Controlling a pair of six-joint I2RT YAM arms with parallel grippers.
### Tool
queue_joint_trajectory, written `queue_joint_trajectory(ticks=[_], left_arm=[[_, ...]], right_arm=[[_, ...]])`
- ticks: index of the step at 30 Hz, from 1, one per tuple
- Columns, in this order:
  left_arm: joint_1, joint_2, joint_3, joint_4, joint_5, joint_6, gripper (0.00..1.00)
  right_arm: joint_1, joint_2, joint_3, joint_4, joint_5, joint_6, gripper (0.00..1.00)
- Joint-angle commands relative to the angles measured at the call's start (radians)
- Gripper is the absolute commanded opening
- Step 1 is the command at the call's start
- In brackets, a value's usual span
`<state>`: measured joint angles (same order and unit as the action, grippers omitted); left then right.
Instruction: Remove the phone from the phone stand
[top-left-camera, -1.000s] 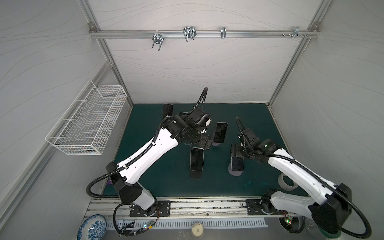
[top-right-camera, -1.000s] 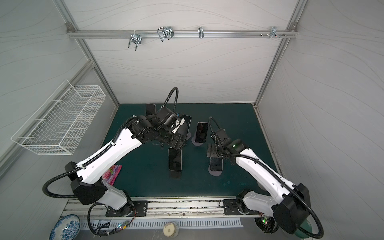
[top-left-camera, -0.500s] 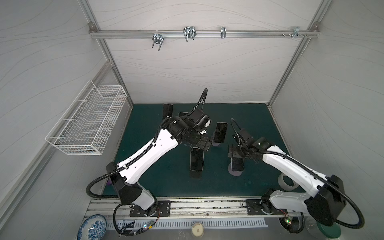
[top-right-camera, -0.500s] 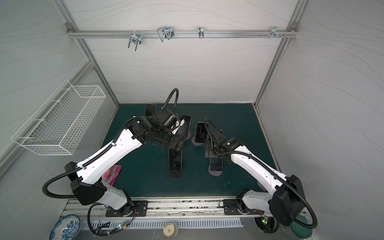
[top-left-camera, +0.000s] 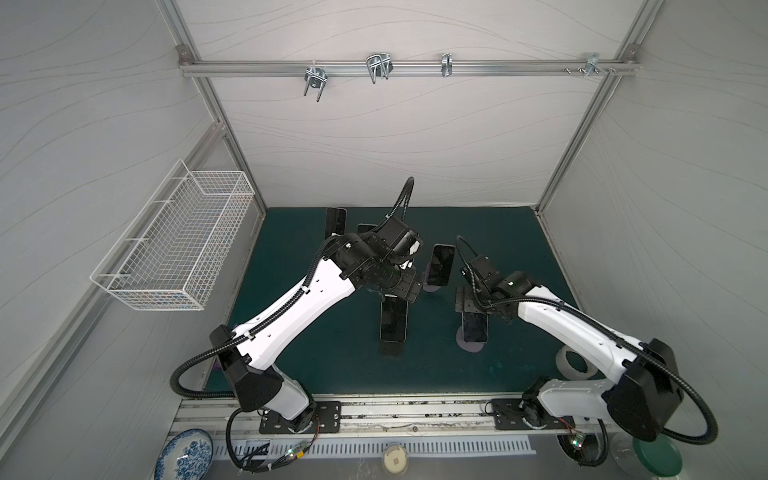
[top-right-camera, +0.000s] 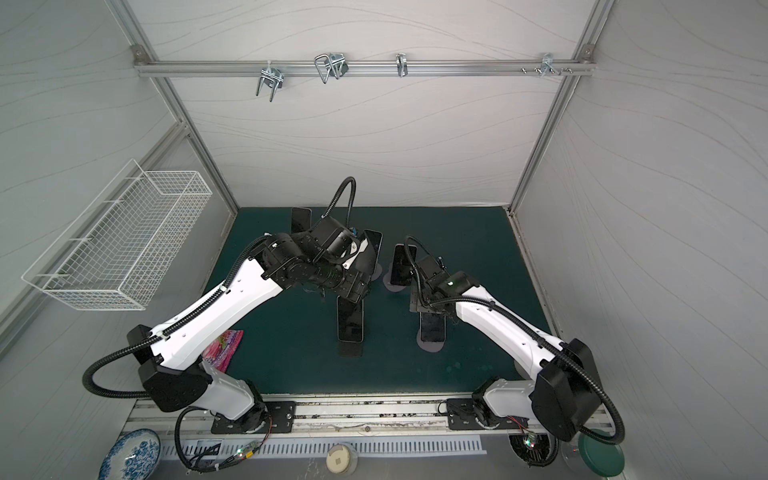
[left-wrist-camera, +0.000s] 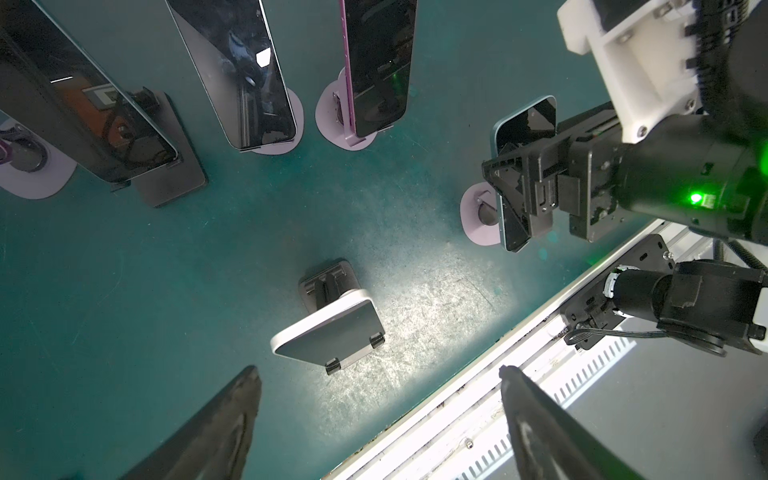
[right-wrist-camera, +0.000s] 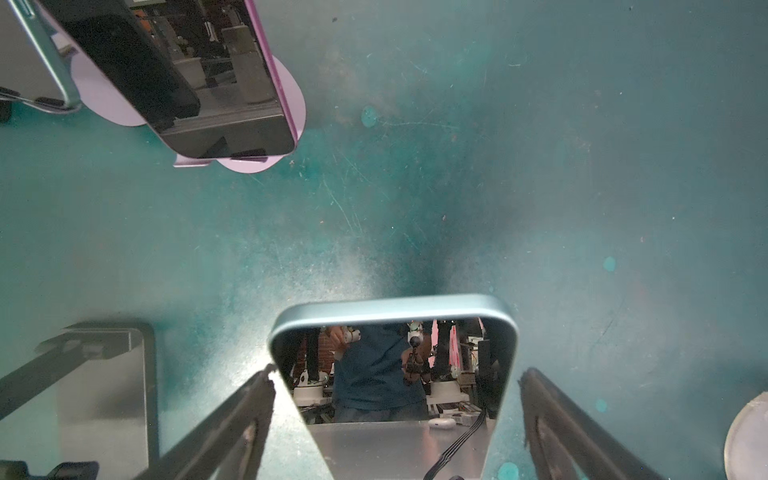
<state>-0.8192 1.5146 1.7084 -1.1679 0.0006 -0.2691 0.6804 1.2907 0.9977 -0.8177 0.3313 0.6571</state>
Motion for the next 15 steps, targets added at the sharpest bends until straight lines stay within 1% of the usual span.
queue_joint_trajectory(ticks=[1, 15], left_arm=[[-0.005, -0.013, 0.010, 0.023, -0.019, 0.004, 0.91], [-0.005, -0.025, -0.003, 0.008, -0.023, -0.015, 0.91]], right_arm=[[0.006, 0.012, 0.032, 0.005, 0.015, 0.005, 0.93], [0.007, 0.050, 0.037, 0.020, -0.012, 0.007, 0.91]])
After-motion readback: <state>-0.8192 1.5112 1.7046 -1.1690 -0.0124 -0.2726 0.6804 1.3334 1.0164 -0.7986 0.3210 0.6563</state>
